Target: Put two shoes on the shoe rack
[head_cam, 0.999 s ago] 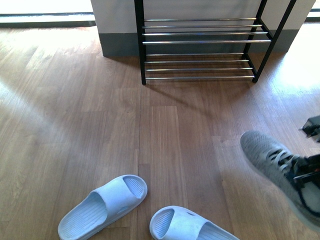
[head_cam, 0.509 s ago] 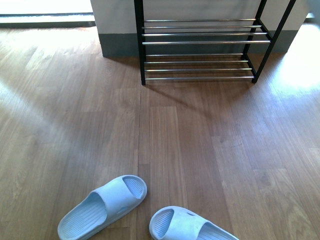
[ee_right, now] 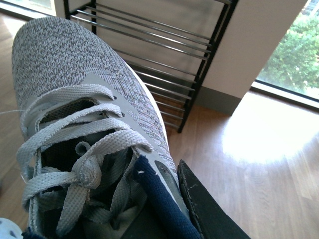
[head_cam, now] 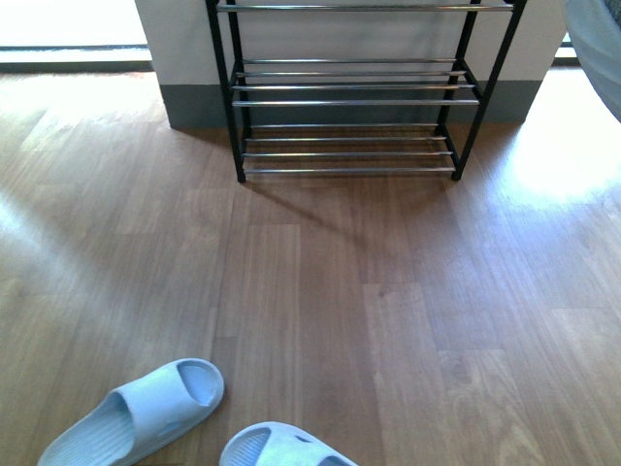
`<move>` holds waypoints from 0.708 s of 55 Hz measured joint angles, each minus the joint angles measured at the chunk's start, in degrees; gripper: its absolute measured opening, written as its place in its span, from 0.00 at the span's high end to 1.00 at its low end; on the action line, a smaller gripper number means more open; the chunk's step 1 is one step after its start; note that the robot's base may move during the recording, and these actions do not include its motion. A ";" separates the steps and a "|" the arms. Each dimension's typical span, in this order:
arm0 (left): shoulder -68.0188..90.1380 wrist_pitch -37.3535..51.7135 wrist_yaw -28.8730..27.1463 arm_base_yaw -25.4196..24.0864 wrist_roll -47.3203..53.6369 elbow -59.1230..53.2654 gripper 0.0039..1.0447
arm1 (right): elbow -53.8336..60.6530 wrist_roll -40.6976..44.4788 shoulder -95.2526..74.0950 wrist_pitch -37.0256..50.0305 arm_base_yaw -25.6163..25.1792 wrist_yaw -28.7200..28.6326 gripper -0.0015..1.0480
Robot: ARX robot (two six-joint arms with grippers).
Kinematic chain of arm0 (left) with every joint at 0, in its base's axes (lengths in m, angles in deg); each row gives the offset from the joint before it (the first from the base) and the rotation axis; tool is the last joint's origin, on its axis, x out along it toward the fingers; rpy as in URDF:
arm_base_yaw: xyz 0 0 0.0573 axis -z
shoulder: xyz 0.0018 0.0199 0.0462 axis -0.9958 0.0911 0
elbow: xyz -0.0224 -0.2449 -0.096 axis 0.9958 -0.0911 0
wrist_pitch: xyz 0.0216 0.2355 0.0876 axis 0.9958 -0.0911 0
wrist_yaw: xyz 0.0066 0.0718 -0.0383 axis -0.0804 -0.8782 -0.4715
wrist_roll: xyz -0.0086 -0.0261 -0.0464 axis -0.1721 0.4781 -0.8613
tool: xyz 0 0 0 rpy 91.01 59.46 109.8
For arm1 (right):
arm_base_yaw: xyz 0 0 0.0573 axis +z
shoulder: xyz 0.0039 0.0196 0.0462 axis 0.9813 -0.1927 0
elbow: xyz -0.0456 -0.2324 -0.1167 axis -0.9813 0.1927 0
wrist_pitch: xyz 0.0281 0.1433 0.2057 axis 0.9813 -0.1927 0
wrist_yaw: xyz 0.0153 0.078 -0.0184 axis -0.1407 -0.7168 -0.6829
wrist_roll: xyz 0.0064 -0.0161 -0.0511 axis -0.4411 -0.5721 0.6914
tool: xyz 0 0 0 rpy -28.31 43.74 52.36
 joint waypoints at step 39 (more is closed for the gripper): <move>0.02 -0.09 0.26 0.02 -0.02 -0.04 0.99 | 0.02 0.02 -0.07 0.00 -0.04 0.35 0.99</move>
